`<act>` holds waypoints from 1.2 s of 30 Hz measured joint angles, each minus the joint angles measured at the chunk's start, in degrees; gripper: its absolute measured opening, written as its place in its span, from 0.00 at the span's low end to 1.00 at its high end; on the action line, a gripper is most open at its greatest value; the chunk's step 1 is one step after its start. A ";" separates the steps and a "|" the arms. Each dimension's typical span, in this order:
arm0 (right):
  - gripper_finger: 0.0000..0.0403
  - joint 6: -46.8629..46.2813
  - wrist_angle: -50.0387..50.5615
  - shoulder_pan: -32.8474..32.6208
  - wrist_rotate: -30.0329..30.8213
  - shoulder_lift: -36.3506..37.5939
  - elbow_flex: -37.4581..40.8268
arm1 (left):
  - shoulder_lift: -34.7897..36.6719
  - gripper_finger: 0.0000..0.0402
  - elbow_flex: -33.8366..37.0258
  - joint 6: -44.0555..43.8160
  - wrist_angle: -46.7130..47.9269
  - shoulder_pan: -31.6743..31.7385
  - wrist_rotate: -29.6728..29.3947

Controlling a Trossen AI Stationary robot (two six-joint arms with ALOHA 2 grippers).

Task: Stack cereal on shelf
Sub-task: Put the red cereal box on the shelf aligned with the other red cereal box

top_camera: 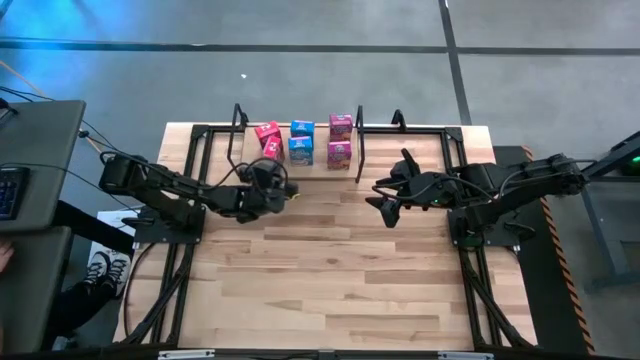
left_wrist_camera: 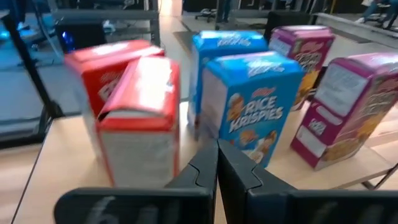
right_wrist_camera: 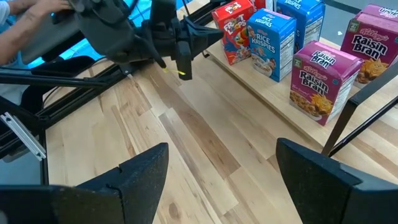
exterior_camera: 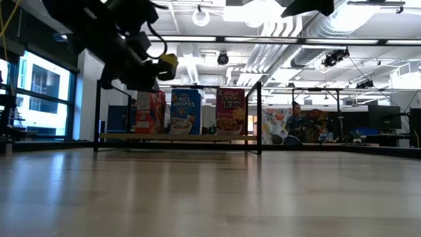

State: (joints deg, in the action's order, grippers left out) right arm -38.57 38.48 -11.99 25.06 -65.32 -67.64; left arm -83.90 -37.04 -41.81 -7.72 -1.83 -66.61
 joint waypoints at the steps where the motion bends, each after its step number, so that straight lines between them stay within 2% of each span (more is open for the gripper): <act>1: 0.72 0.00 0.00 -0.02 -0.01 0.00 -0.01 | 0.00 0.00 0.00 -1.82 1.56 0.00 0.00; 5: 0.72 0.02 0.00 0.01 0.02 0.00 -0.01 | 0.00 0.00 0.00 -6.14 5.48 0.00 -0.55; 14: 0.72 0.02 0.00 -0.02 0.04 0.00 -0.02 | 0.00 0.00 0.00 -7.83 7.90 1.19 -1.42; 16: 0.72 0.02 0.00 -0.01 0.04 0.00 -0.02 | 0.05 0.00 0.00 -9.98 7.92 1.57 -0.46; 18: 0.72 0.02 0.00 -0.01 0.04 0.00 0.00 | 0.89 0.00 0.00 -11.95 7.99 1.56 2.85; 21: 0.72 0.02 0.00 0.00 0.04 0.00 -0.02 | 2.51 0.00 -0.02 -10.55 8.26 -0.69 6.77; 24: 0.72 0.04 0.11 -0.02 0.06 0.00 -0.01 | 3.67 0.00 -0.02 -9.45 10.59 -2.98 5.87; 28: 0.72 0.04 0.11 0.01 0.22 -0.03 -0.02 | 3.65 0.00 0.26 -15.01 14.75 -2.82 4.58; 32: 0.72 0.04 0.11 -0.02 0.26 -0.04 0.00 | 3.37 0.00 3.71 -20.82 9.16 -0.96 4.11; 34: 0.72 0.07 0.11 0.01 0.24 -0.04 -0.02 | 3.41 0.00 5.89 -18.57 0.88 -0.53 5.46; 36: 0.72 0.57 0.13 0.01 0.24 -0.04 -0.01 | 3.39 0.00 8.05 -12.22 -6.95 -0.39 9.52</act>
State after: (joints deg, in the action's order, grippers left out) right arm -37.99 38.61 -11.99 25.31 -65.36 -67.65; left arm -80.51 -28.99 -54.03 -14.67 -2.22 -57.09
